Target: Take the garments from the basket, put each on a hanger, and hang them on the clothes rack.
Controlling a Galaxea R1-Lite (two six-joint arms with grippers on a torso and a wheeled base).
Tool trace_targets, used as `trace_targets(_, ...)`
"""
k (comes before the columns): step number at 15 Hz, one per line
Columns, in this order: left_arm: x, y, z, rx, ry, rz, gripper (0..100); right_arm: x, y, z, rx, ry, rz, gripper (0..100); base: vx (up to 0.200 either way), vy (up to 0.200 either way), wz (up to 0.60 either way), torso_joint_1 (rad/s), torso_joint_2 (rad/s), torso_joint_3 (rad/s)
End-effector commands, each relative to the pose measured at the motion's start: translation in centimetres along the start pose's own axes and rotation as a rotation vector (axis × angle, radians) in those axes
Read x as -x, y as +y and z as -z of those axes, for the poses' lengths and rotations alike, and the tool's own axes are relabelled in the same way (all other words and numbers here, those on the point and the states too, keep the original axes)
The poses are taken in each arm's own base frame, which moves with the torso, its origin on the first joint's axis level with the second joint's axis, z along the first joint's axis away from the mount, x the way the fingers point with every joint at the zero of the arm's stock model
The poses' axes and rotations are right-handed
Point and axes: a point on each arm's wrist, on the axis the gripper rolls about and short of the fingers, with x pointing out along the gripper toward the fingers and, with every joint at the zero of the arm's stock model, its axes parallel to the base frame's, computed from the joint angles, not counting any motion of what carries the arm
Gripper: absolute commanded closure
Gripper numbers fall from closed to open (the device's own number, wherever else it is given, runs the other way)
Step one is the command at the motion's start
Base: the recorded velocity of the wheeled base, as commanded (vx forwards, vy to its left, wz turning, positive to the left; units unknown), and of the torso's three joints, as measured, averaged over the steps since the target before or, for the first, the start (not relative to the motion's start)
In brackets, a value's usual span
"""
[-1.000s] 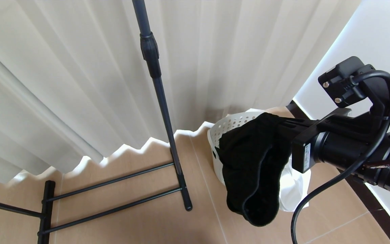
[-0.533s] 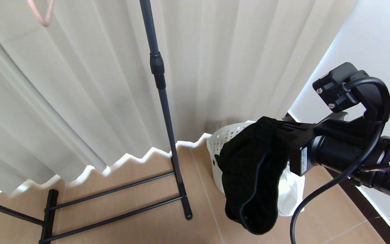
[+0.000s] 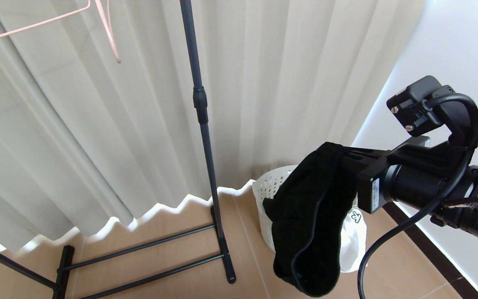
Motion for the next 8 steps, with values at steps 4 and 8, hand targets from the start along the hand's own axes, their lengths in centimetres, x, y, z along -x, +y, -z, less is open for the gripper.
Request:
trace_targets(4, 0.0, 0.0, 0.0, -0.001, 0.001, -0.001, 0, -0.1, -0.6, 0.8, 0.055, -0.016, 0.024, 100, 0.0, 0.0, 0.0, 0.0, 0.0, 0.203)
trace_targets(8, 0.0, 0.0, 0.0, -0.001, 0.001, -0.001, 0, -0.4, -0.8, 1.2, 0.086, -0.064, 0.045, 100, 0.0, 0.0, 0.0, 0.023, -0.2, 0.02)
